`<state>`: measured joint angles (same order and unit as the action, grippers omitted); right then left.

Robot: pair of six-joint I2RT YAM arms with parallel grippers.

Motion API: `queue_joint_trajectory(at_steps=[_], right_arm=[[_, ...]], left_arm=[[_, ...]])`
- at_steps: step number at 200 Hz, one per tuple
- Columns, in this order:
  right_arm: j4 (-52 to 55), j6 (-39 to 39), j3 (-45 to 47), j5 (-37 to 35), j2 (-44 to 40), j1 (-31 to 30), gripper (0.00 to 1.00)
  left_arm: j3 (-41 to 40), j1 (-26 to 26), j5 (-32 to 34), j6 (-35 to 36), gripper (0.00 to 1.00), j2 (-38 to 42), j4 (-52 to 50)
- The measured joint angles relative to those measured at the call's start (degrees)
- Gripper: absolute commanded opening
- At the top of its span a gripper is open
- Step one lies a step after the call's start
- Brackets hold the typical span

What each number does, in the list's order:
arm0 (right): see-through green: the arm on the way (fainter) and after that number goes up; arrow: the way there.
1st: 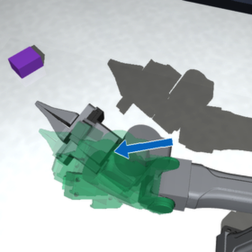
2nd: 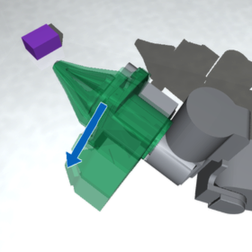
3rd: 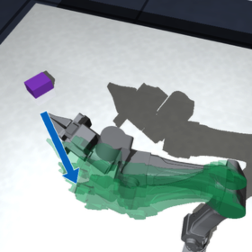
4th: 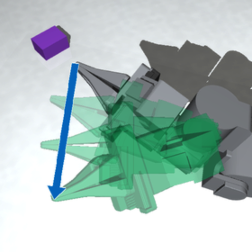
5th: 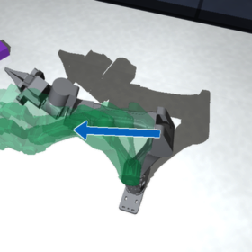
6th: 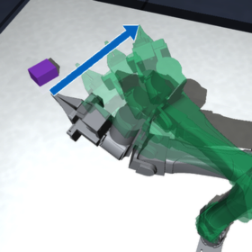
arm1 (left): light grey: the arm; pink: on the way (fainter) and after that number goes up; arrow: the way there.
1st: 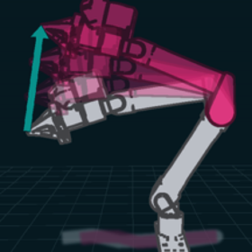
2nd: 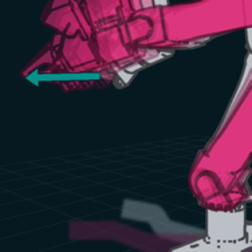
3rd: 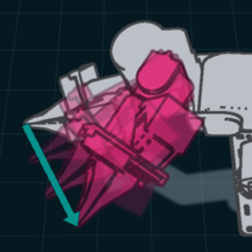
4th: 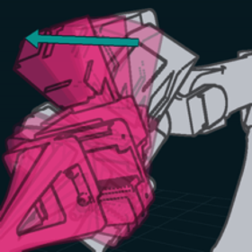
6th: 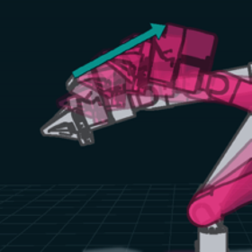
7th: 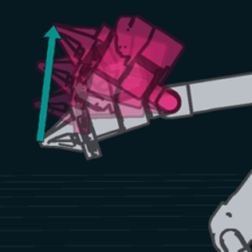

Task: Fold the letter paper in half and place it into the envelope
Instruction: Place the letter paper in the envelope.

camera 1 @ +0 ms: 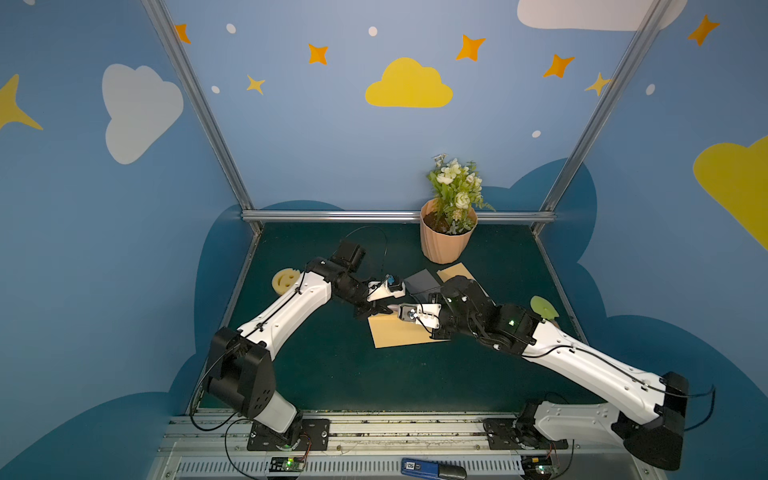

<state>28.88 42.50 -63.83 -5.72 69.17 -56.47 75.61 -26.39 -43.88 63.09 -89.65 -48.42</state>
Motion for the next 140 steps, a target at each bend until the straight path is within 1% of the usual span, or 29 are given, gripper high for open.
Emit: queue_joint_trajectory(at_steps=[33, 75, 140], right_arm=[[-1.9, -0.31, 4.55, -0.68, -0.87, -0.37, 0.0], [-2.64, -2.34, 9.81, -1.55, -4.7, -1.07, 0.0], [-3.87, -3.69, 11.67, -4.72, -5.11, -2.54, 0.0]], left_arm=[[0.66, -1.86, 1.66, 0.83, 0.04, -0.59, -2.32], [1.2, -3.04, 2.36, 2.84, 0.04, -1.86, -4.52], [4.26, -4.57, 3.1, 5.27, 0.04, -4.52, -7.52]])
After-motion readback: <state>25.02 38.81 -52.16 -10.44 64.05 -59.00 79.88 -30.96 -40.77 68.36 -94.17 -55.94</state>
